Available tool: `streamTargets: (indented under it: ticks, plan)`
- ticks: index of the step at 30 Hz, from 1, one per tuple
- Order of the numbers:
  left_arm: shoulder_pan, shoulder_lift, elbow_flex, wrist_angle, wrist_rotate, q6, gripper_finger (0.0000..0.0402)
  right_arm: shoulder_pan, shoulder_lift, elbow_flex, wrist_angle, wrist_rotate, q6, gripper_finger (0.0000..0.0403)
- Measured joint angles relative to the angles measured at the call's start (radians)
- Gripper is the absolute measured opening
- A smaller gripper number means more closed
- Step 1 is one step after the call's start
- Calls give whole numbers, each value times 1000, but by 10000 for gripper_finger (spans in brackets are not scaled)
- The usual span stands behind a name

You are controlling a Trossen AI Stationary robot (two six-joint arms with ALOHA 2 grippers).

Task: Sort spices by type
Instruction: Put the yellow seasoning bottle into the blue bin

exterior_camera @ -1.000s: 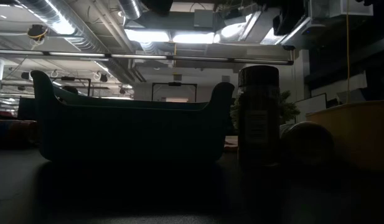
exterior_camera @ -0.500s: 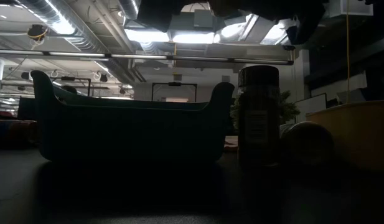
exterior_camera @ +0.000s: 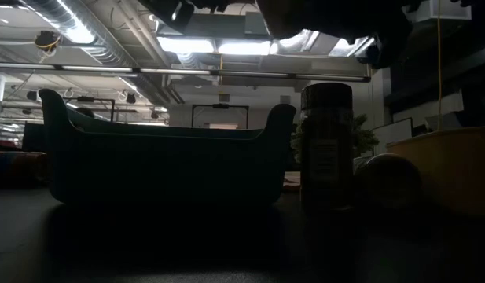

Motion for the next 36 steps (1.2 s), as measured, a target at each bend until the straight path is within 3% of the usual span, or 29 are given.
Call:
streamTargets:
  ticks: [12,18,22,26,31,33,36]
  plan:
    - [-49,0,0,-3,56,152,258,0,0,0,-129,39,199,161]
    - [-126,0,0,-44,23,302,258,0,0,0,-134,29,344,161]
    - [-191,0,0,-170,-154,434,258,0,0,0,-134,26,492,161]
    - [-256,0,-1,-289,-450,560,258,0,0,0,-135,-32,681,161]
    - [-326,0,-1,-318,-820,681,258,0,0,0,-134,-110,889,161]
    - [-345,0,-1,-309,-911,709,258,0,0,0,-131,-113,941,161]
    - [-358,0,-1,-297,-961,738,258,0,0,0,-119,-113,991,161]
